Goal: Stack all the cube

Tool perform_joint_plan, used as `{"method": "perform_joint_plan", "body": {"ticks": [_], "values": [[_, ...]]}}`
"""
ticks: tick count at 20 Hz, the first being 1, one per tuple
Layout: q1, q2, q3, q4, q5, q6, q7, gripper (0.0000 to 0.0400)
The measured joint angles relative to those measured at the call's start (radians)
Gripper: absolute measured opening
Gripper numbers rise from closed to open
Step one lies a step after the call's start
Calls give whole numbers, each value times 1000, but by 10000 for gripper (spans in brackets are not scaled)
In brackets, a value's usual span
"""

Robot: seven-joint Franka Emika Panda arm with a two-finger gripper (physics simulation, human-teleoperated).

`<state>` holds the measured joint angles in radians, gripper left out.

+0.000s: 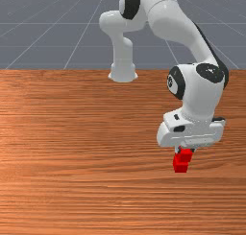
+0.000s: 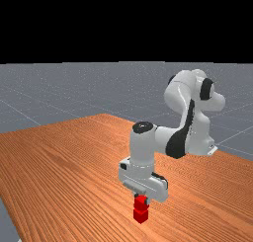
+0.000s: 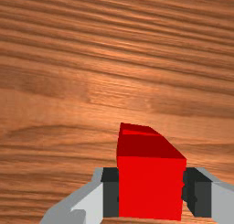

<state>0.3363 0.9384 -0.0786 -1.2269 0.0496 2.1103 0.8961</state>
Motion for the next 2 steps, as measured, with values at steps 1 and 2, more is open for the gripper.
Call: {"method": "perform_joint_plan", "body": {"ticks": [1,2], "values": [[-2,3,-2,0,-1,1,-1,190],[-3,5,-3,0,-2,2,-2,272]]}}
